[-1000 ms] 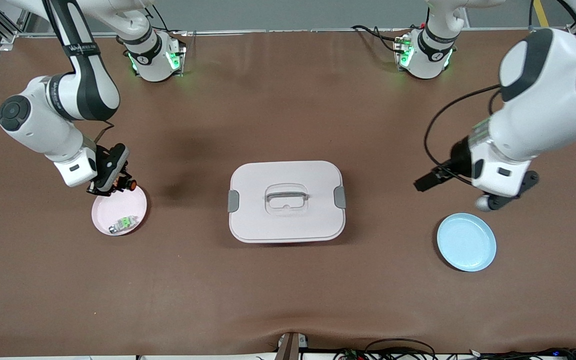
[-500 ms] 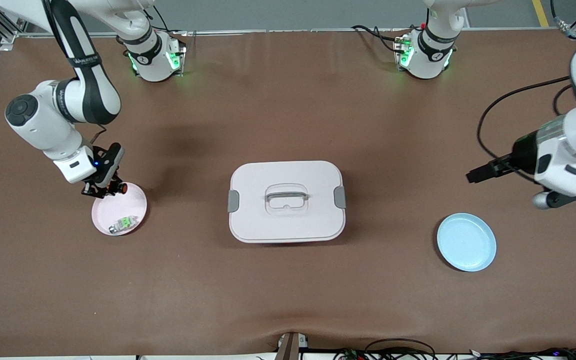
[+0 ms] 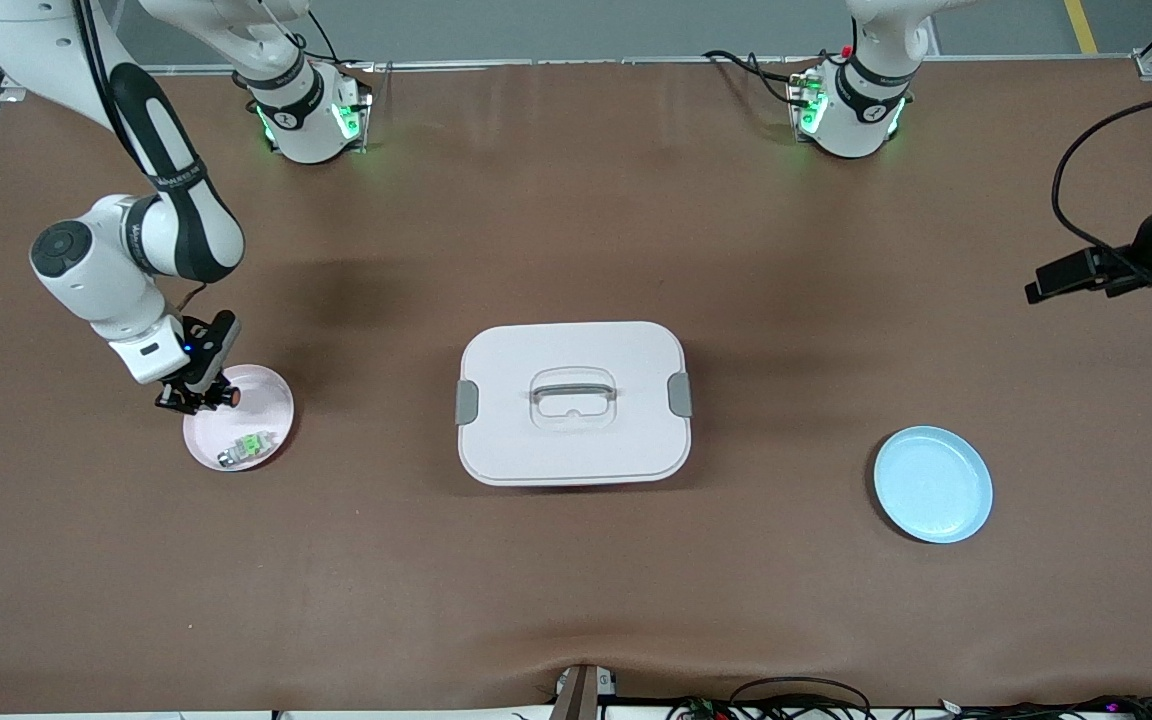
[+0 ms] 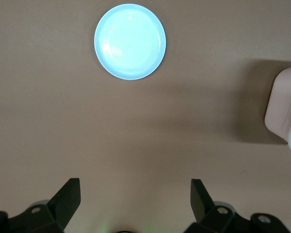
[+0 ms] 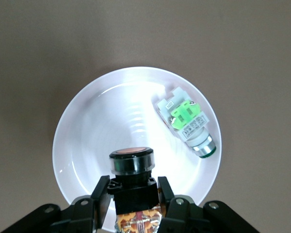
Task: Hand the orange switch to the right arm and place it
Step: 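Lower the orange switch onto the white plate beside the green switch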
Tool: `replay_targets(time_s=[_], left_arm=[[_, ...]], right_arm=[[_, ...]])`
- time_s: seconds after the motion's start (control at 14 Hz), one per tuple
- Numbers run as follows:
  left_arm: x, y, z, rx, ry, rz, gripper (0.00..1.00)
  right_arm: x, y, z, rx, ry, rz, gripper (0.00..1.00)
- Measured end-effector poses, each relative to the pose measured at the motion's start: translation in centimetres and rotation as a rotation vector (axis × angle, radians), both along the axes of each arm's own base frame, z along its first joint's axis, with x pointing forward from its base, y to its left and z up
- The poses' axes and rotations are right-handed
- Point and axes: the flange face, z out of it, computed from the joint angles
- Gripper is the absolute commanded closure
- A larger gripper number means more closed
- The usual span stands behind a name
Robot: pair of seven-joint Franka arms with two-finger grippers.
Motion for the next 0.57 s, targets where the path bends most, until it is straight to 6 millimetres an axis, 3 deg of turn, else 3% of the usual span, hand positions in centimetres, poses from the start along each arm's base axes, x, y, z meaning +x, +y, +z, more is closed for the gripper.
replay_targets(time_s=[0.36, 0.57], left_arm=[[-3.3, -1.4, 0.5, 0.032, -0.039, -0.008, 0.00], [-3.9, -1.5, 0.7, 0.038, -0.049, -0.007, 0.00]], right_arm=[[-0.1, 0.1, -0.9, 0.003, 0.007, -0.007, 1.00], [-0.1, 0.0, -1.0, 0.009, 0.008, -0.018, 1.00]])
